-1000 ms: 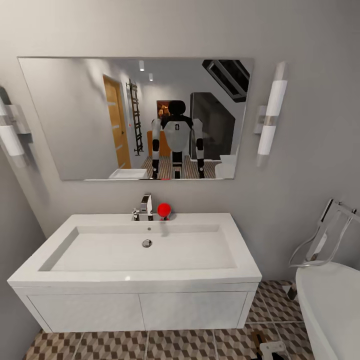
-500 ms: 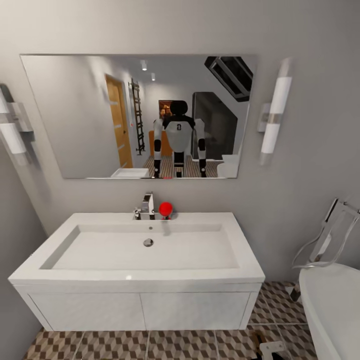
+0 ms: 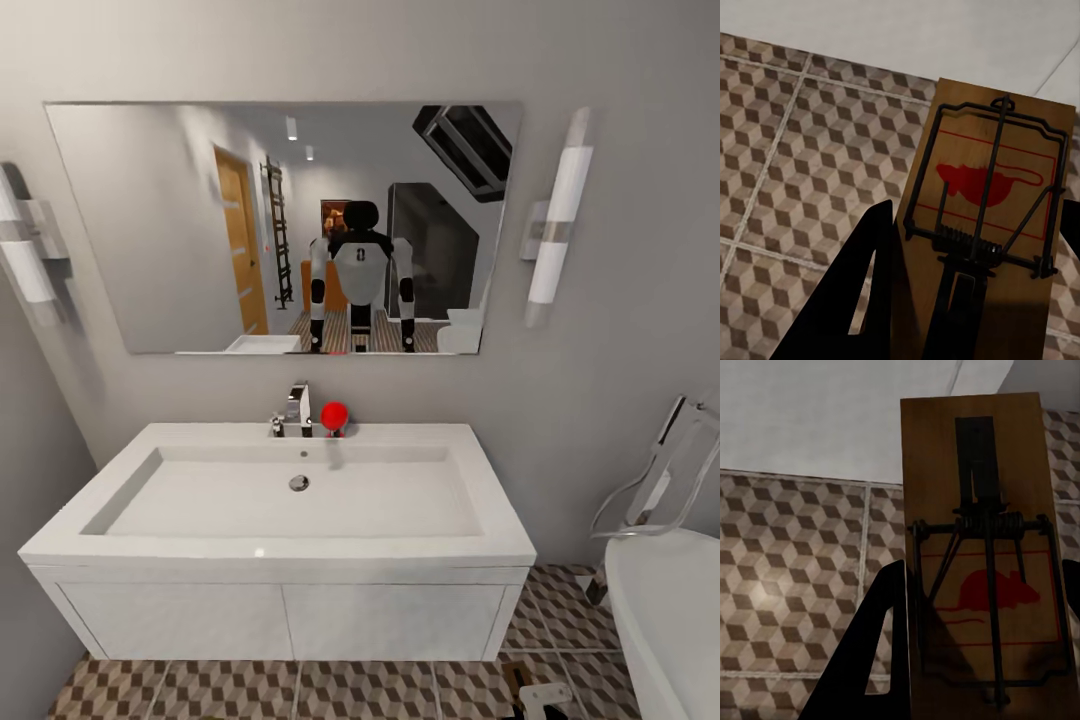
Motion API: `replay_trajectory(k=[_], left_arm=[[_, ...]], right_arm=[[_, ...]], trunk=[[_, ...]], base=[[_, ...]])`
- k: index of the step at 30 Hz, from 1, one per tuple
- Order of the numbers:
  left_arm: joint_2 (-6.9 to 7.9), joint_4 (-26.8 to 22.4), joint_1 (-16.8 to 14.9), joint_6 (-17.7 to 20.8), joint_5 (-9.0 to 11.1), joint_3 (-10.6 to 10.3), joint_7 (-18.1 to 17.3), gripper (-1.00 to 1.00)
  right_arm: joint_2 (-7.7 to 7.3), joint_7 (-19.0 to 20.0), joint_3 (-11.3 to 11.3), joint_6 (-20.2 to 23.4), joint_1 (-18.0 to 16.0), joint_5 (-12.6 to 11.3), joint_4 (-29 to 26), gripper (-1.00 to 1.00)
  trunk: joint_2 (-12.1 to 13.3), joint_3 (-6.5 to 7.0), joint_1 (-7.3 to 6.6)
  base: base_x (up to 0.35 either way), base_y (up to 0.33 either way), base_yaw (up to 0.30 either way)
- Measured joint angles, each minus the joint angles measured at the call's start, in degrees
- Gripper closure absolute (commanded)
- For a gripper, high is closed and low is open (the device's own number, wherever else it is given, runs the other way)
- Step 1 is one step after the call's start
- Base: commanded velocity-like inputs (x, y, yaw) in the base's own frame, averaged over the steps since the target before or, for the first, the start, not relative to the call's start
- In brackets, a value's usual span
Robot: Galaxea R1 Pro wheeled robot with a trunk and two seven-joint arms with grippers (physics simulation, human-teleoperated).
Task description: Take the four mousetraps from the cabinet in the bathroom and place them on the bathroom floor. Make sure all four end up on the same floor surface, and ensure that at least two of them are either under or directly next to the same bathroom sink.
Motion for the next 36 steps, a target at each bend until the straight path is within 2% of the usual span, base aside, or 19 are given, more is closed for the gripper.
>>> replay_trajectory(k=[36], left_arm=[[-0.09, 0.0, 0.0, 0.0, 0.0, 0.0, 0.1, 1.00]], right_arm=[[-0.08, 0.1, 0.0, 0.1, 0.0, 0.0, 0.0, 1.00]], trunk=[[-14.5, -6.48, 7.92]], base=[[0.000, 0.000, 0.000]])
